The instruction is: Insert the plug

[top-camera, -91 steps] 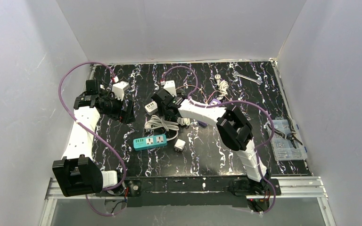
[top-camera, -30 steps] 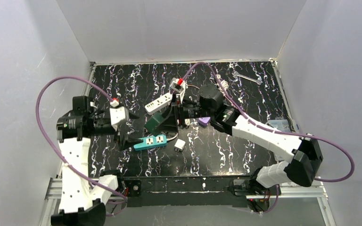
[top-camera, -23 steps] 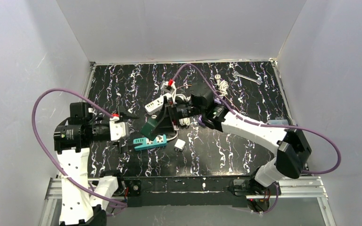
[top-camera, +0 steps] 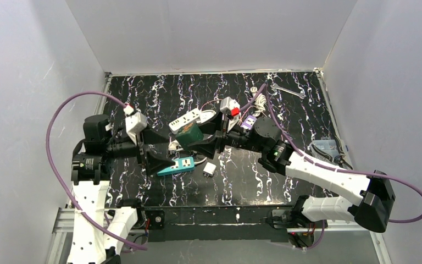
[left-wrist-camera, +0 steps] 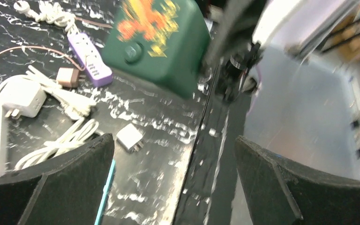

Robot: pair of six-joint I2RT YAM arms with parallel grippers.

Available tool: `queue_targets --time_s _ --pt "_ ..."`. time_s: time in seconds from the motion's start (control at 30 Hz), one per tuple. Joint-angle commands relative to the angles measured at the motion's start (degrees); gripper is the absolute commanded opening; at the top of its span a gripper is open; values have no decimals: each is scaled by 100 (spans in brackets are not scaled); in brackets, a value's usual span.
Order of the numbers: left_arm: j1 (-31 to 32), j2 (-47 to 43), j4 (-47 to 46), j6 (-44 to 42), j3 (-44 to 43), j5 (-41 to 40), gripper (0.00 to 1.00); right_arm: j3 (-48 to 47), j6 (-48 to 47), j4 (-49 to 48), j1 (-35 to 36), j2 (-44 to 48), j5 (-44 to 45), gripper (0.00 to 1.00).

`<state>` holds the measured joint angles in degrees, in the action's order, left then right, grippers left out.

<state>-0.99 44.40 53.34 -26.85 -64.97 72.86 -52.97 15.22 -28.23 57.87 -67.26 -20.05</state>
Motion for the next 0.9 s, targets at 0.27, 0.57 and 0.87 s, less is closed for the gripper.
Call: queue_targets --time_s 0.27,0.57,0.87 --pt "12 -228 -5584 6198 919 408 95 204 367 -1962 541 14 918 23" --pt "281 -229 -5615 6401 816 659 82 323 930 -3237 897 -468 1512 24" --pt "284 -125 -5627 6372 701 848 37 586 1288 -3813 991 -572 1635 38"
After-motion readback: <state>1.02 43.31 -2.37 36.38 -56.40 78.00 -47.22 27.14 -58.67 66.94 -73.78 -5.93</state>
